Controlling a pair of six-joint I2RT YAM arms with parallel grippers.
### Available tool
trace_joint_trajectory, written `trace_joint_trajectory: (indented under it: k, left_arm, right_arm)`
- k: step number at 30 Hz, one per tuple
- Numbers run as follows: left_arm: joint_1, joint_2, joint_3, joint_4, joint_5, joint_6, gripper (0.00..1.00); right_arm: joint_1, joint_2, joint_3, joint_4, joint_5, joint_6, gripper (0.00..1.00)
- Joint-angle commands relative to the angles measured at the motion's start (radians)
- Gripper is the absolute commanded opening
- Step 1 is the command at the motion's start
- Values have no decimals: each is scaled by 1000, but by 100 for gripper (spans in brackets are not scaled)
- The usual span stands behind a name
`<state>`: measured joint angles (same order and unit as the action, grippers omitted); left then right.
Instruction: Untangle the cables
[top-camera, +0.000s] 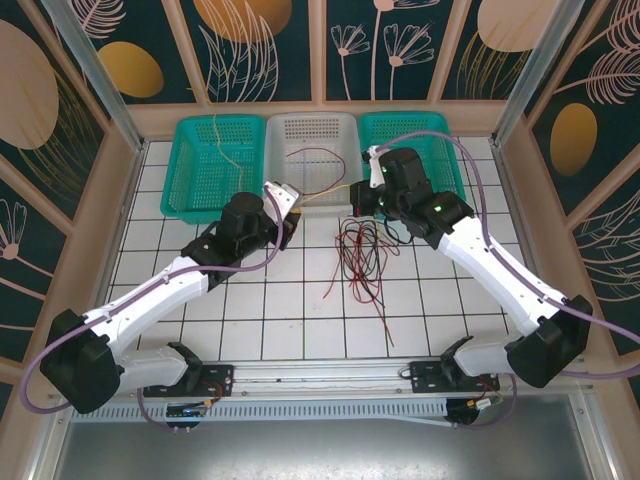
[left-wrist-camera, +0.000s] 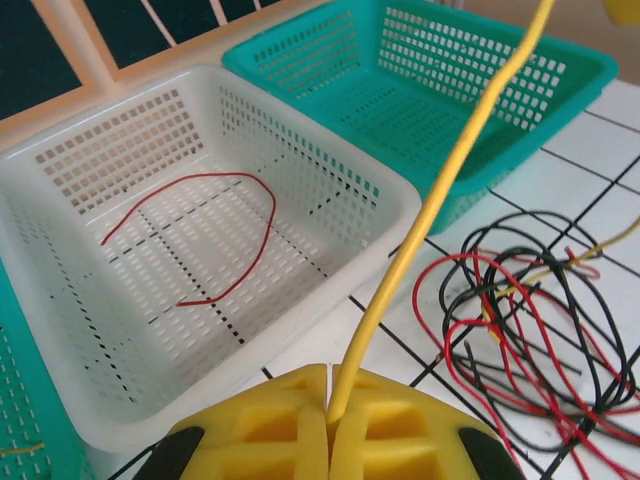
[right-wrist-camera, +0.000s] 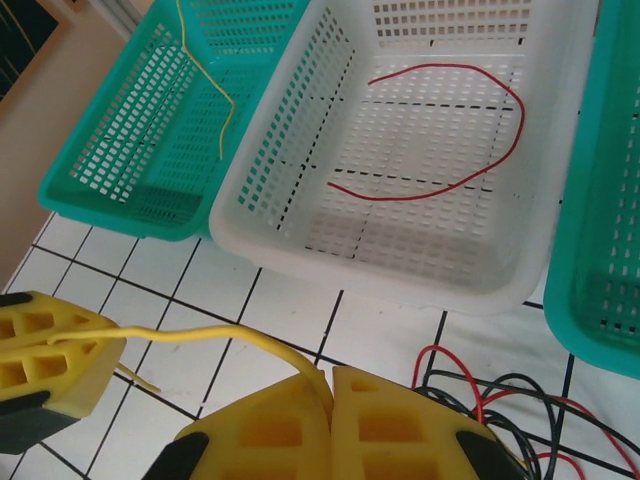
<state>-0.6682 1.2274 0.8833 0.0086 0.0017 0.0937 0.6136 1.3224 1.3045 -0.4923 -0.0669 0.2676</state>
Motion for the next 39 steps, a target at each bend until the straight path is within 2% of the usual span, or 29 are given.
trace_joint_trajectory:
  k: [1,5,6,8,9,12,18,23,28,34,39]
  left_arm:
    - [10,-23,-15,-132,-2,107,0]
    - [10,-16,13,-118,32,58,0]
    - [12,-16,25,-103,31,26,10]
    - [18,-31,38,-49,30,-50,43]
    - [24,-47,36,-12,34,-97,51]
    - [29,-93,15,89,49,-241,63]
    - [29,-125,-139,289,123,-556,66]
    - [29,-63,-194,385,206,-726,66]
    - [30,-1,-186,507,268,-778,67]
    - [28,173,-87,571,346,-835,66]
    - [24,264,-40,599,338,-884,75]
  right_arm:
    - [-58,-66,17,34,2,16,0]
    - [-60,-66,2,54,-55,36,0]
    - [-61,-66,1,58,-65,42,0]
    - [-60,-69,-1,62,-73,52,0]
    - [-60,-74,1,66,-80,57,0]
    - [-60,-90,13,85,-116,81,0]
    - [-60,-140,30,205,-236,165,0]
    - [-60,-167,32,301,-334,234,0]
    - [-60,-184,57,348,-379,267,0]
    - [-60,-183,52,425,-428,304,0]
    - [-60,-171,35,473,-456,328,0]
